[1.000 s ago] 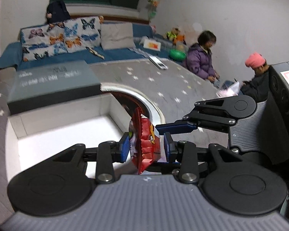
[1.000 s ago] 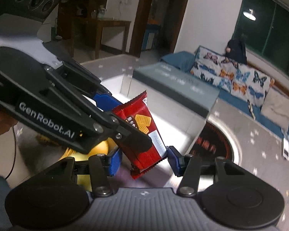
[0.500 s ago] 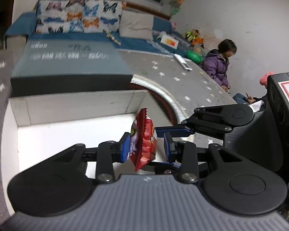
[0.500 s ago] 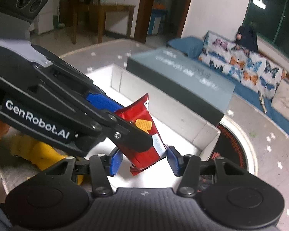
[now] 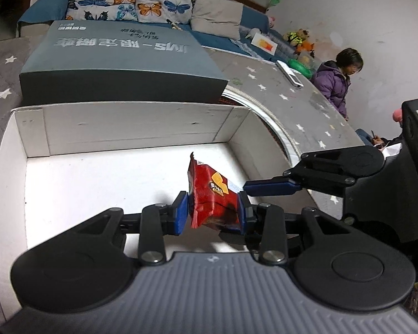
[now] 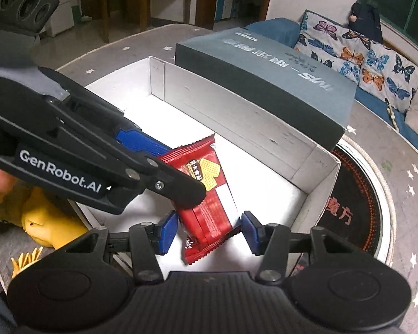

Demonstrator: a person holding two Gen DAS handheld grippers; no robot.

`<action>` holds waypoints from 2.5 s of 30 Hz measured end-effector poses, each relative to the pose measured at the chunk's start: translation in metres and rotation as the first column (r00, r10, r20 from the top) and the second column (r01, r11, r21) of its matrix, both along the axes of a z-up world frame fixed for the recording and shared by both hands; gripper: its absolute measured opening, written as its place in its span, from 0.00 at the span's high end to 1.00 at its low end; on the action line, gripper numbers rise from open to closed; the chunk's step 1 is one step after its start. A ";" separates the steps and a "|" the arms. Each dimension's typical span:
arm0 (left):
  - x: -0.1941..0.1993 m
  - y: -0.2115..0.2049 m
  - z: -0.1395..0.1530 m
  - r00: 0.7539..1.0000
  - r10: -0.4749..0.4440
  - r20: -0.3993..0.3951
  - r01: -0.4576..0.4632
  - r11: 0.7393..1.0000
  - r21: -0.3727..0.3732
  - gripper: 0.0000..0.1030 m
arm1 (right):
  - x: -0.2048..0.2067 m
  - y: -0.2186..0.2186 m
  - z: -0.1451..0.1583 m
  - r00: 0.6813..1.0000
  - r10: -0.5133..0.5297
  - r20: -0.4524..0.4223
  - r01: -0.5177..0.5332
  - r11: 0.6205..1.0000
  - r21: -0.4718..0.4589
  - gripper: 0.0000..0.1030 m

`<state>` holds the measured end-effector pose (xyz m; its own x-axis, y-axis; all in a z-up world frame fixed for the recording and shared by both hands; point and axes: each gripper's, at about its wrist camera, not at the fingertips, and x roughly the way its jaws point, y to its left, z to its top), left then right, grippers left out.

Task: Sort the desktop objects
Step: 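Lift the red snack bag with the left gripper over the white box, then open the left gripper to drop the bag into the box, then move the left gripper down to the yellow plush chick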

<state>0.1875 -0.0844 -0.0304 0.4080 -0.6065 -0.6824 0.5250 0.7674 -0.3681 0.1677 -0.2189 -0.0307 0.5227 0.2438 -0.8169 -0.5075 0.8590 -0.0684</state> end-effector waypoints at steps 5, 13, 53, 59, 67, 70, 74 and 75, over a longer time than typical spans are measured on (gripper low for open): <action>0.000 0.000 -0.002 1.000 0.014 -0.001 -0.014 1.000 0.022 0.62 | -0.002 -0.001 0.001 1.000 -0.009 0.005 0.009 1.000 -0.001 0.47; -0.013 0.010 0.013 0.997 0.033 0.065 -0.035 0.999 0.030 0.55 | -0.015 -0.005 0.018 0.997 -0.027 0.077 0.026 0.999 0.020 0.25; -0.203 0.059 0.014 0.983 0.035 0.181 -0.066 0.983 0.170 0.27 | -0.150 0.012 0.003 0.994 0.075 0.075 -0.082 0.993 0.084 0.05; -0.205 0.054 0.004 0.984 0.065 0.168 -0.102 0.970 0.220 0.26 | -0.159 0.011 -0.007 0.997 0.048 0.053 -0.053 0.994 0.095 0.05; -0.202 0.052 -0.002 0.985 0.108 0.133 -0.136 0.966 0.222 0.26 | -0.163 0.013 -0.012 0.999 0.031 0.044 -0.036 0.994 0.107 0.05; -0.200 0.052 -0.002 0.985 0.121 0.125 -0.145 0.966 0.214 0.26 | -0.161 0.014 -0.014 0.999 0.032 0.039 -0.036 0.993 0.112 0.06; -0.196 0.050 -0.002 0.986 0.127 0.110 -0.147 0.968 0.201 0.26 | -0.158 0.015 -0.014 0.999 0.032 0.034 -0.036 0.992 0.121 0.10; -0.194 0.050 -0.003 0.986 0.129 0.107 -0.148 0.969 0.199 0.26 | -0.157 0.016 -0.014 0.999 0.033 0.032 -0.037 0.992 0.123 0.10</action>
